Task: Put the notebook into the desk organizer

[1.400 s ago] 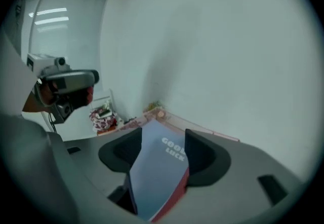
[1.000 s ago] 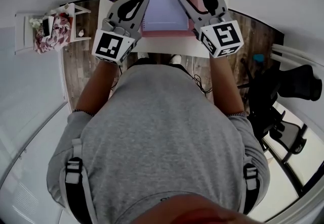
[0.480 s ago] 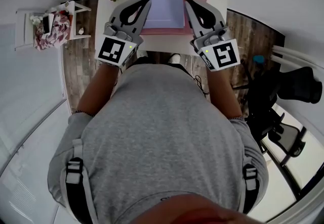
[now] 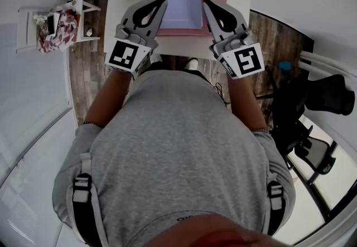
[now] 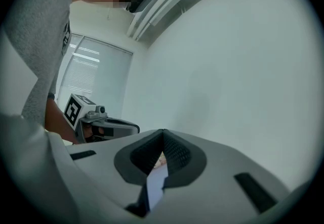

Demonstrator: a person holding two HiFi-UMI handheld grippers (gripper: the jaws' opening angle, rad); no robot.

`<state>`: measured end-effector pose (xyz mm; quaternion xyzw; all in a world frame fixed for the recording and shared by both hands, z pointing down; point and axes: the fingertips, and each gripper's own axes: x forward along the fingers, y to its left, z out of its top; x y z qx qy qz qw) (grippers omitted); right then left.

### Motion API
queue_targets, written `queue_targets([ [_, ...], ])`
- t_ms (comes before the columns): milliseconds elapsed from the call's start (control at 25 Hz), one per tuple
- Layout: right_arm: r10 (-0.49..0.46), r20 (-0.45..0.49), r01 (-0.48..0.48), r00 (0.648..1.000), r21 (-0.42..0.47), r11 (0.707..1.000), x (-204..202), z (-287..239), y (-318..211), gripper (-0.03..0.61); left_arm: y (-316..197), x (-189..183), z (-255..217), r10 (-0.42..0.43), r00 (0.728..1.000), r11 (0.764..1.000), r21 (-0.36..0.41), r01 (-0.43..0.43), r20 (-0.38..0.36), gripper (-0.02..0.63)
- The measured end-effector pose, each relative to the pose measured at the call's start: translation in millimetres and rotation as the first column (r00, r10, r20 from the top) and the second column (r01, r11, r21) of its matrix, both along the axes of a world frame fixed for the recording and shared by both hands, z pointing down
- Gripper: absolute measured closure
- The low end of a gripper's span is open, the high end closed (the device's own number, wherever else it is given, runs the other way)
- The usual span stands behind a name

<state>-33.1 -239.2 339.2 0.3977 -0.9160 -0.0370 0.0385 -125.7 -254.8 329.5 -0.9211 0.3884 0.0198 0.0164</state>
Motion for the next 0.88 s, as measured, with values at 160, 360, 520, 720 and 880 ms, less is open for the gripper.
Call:
queue_targets([
  [160,-0.005,-0.005,0.005,1.0,-0.004,1.0,0,1,2,0.571,3,4,0,0.025,1.0,1.0,0.015,-0.025,-0.014,0.595],
  [360,-0.014,-0.008,0.014,1.0,-0.007,1.0,-2,2,4,0.571,3,6,1,0.023,1.0,1.0,0.01,-0.023,-0.001,0.595],
  [520,-0.016,-0.009,0.016,1.0,-0.004,1.0,0,0,5,0.571,3,9,-1,0.021,1.0,1.0,0.008,-0.021,-0.01,0.595],
  [720,-0.016,-0.009,0.016,1.0,-0.001,1.0,1,-1,4,0.571,3,11,1,0.03,1.0,0.999,0.012,-0.03,-0.002,0.595],
  [880,-0.006,0.022,0.005,1.0,0.009,1.0,2,-9,3,0.571,5,13,0,0.033,0.999,0.999,0.021,-0.033,0.003,0.595],
])
